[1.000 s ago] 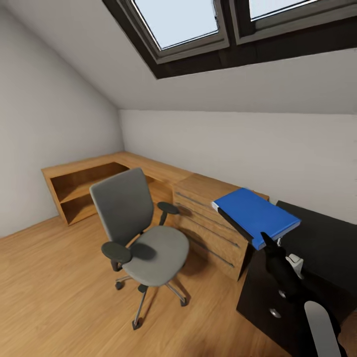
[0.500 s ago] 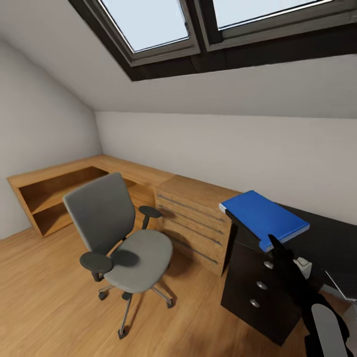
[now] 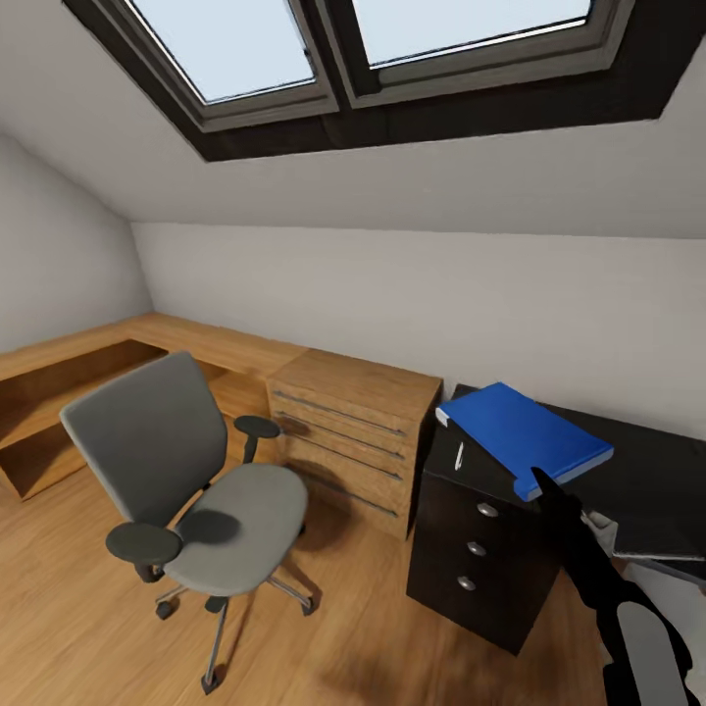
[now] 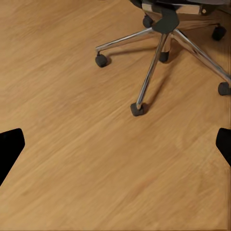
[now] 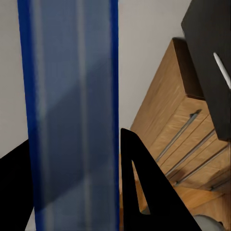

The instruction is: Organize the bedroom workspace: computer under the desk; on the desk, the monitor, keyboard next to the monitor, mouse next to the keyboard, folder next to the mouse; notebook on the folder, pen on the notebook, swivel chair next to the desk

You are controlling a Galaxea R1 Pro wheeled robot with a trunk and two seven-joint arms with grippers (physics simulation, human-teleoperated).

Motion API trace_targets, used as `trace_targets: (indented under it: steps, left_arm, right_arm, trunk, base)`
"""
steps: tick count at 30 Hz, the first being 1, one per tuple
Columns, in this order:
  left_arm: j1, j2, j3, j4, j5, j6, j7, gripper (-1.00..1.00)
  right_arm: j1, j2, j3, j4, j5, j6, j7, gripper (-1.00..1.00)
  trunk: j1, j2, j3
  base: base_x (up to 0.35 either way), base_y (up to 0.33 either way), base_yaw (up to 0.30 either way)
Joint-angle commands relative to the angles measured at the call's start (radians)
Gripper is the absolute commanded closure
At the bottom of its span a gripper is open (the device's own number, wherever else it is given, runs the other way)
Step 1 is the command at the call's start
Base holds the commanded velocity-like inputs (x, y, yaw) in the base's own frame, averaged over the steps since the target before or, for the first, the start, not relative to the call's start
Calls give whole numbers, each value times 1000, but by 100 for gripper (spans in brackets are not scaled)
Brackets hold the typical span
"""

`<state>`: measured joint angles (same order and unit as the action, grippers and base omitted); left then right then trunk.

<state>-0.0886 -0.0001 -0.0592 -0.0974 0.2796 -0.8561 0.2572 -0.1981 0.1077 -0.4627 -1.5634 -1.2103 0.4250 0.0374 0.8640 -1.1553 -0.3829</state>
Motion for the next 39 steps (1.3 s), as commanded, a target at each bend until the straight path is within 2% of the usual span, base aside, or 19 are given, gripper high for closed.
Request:
trace_targets:
  steps: [1, 12, 21, 28, 31, 34, 39]
  left_arm:
    - [0, 0, -7, 1, 4, -3, 4, -100]
    - [0, -3, -7, 2, 3, -3, 4, -100]
    - [0, -2, -7, 8, 3, -1, 5, -100]
    - [0, -1, -7, 15, 3, -1, 4, -100]
    - [0, -1, -7, 16, 3, -1, 4, -100]
    - [0, -1, -7, 16, 3, -1, 4, -100]
    - [0, -1, -7, 19, 3, -1, 4, -100]
  right_arm:
    - [-1, 1, -4, 0, -4, 8, -3, 100]
    - [-3, 3, -13, -1, -14, -1, -96, 100]
    - [-3, 4, -12, -1, -16, -4, -100, 100]
    - [-3, 2, -18, 4, -14, -7, -112, 100]
    - [-5, -1, -36, 5, -14, -8, -113, 100]
    - [-6, -16, -46, 14, -15, -8, -114, 100]
    - [-12, -76, -54, 86, -15, -22, -114, 100]
  trunk:
    - [0, -1, -1]
    - [0, -1, -3]
    - [0, -1, -3]
    - [0, -1, -3]
    - [0, -1, -3]
    - [0, -1, -3]
    - [0, -1, -3]
  base:
    - [0, 0, -287]
    - [0, 0, -254]
    - [0, -135, -13]
    - [0, -5, -264]
    - [0, -1, -269]
    - [0, 0, -270]
    - [0, 0, -271]
